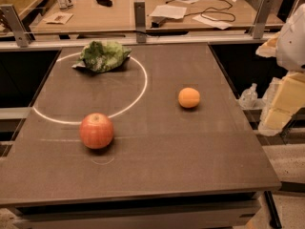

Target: Move orange near green jalapeno chip bag

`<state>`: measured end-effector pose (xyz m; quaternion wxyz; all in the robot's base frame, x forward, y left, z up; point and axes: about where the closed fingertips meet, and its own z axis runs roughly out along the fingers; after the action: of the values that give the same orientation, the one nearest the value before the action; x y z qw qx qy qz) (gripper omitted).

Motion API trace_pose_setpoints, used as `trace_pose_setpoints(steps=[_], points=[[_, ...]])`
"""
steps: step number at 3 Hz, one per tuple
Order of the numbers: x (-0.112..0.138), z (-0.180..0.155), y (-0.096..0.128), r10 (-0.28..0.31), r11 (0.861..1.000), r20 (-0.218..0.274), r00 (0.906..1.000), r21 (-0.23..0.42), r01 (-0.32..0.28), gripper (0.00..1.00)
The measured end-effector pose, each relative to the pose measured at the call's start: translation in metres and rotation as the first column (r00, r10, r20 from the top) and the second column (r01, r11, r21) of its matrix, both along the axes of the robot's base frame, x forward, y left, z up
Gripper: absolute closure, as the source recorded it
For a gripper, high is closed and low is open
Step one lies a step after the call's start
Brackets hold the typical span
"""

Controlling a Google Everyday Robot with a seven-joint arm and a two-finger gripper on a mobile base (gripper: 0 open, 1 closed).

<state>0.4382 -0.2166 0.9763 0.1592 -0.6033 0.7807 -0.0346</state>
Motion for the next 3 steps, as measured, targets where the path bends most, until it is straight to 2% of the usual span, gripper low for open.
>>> trace_pose_setpoints(steps=[1,2,3], points=[[0.0,0.002,0.0,0.006,1.0,0.01,0.9999,0.011,-0.006,0.0],[0.006,-0.004,-0.006,0.059,0.995,0.005,0.9983,0.079,-0.059,0.0],[0.018,-0.021,-0.014,0.149,0.959,-0.011,0.9888,0.244,-0.142,0.0]])
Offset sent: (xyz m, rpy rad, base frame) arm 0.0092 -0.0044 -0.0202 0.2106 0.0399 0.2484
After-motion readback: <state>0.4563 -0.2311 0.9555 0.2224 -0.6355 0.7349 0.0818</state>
